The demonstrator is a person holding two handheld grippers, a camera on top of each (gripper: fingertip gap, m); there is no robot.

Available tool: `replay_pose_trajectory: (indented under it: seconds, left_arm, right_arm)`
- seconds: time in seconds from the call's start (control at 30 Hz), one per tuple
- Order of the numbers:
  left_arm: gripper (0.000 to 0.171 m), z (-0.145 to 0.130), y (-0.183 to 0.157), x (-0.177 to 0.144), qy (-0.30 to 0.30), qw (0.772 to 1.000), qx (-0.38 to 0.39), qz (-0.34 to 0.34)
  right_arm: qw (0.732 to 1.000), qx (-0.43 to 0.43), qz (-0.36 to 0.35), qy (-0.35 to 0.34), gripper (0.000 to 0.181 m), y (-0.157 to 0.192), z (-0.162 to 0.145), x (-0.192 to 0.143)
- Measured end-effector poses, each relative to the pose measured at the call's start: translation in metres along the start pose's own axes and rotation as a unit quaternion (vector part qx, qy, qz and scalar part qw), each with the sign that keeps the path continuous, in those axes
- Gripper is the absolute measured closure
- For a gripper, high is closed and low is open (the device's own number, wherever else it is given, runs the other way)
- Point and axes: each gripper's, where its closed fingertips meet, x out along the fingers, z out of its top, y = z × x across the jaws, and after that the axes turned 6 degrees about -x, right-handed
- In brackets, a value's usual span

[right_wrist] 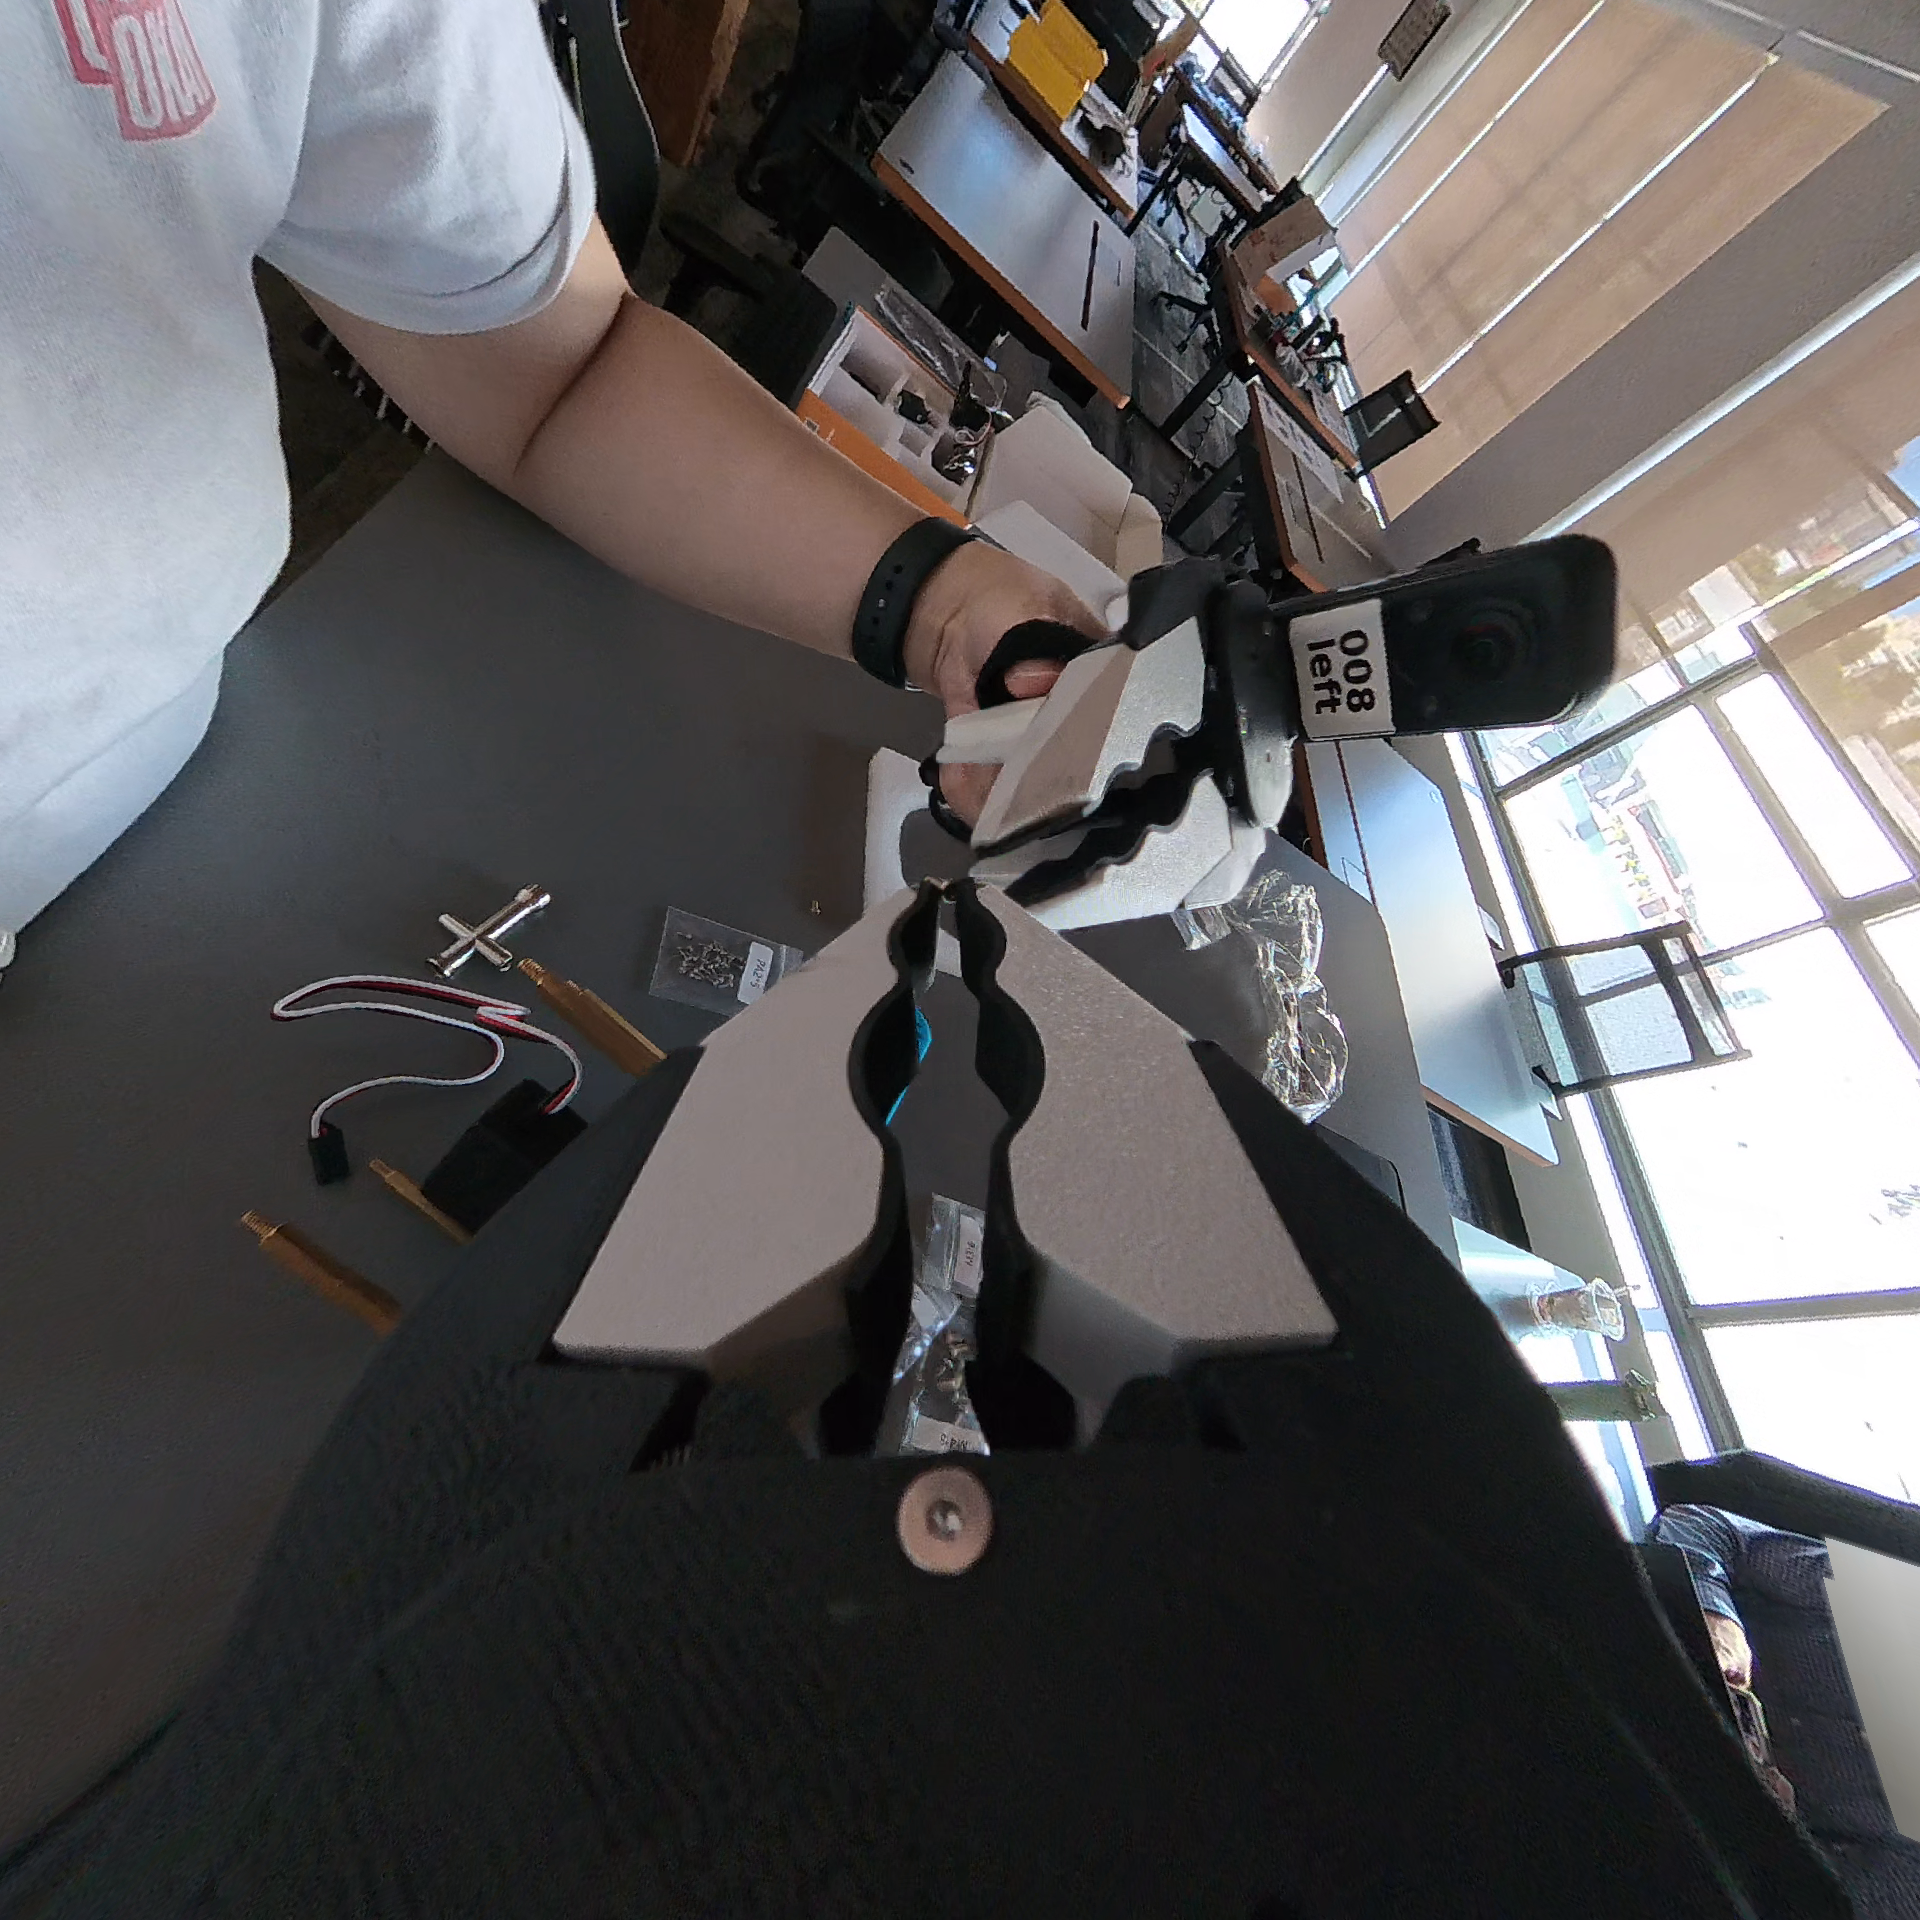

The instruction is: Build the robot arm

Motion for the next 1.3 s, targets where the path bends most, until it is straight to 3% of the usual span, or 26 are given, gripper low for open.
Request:
replay_pose_trajectory:
  seconds: [0.27, 0.47, 0.9, 1.1, 1.3]
  left_arm:
    - [0.159, 0.004, 0.009, 0.004, -0.021, 0.999, -0.037, 0.007]
    - [0.164, 0.014, 0.011, 0.003, -0.05, 0.998, -0.038, 0.012]
    - [0.171, 0.012, 0.017, 0.004, -0.045, 0.998, -0.039, 0.028]
    - [0.171, -0.003, 0.011, 0.008, 0.007, 0.999, -0.033, 0.02]
    - [0.171, -0.023, 0.002, 0.02, 0.069, 0.997, -0.024, 0.0]
  right_arm:
    - [0.994, -0.033, -0.097, 0.031, 0.179, -0.023, -0.009, -0.012]
    - [0.992, -0.041, -0.113, 0.04, 0.179, -0.026, -0.01, -0.015]
    - [0.992, -0.036, -0.114, 0.045, 0.181, -0.026, -0.015, -0.011]
    - [0.997, -0.012, -0.068, 0.025, 0.172, -0.014, -0.013, -0.008]
    - [0.992, 0.086, 0.081, -0.046, 0.164, 0.007, -0.005, -0.008]
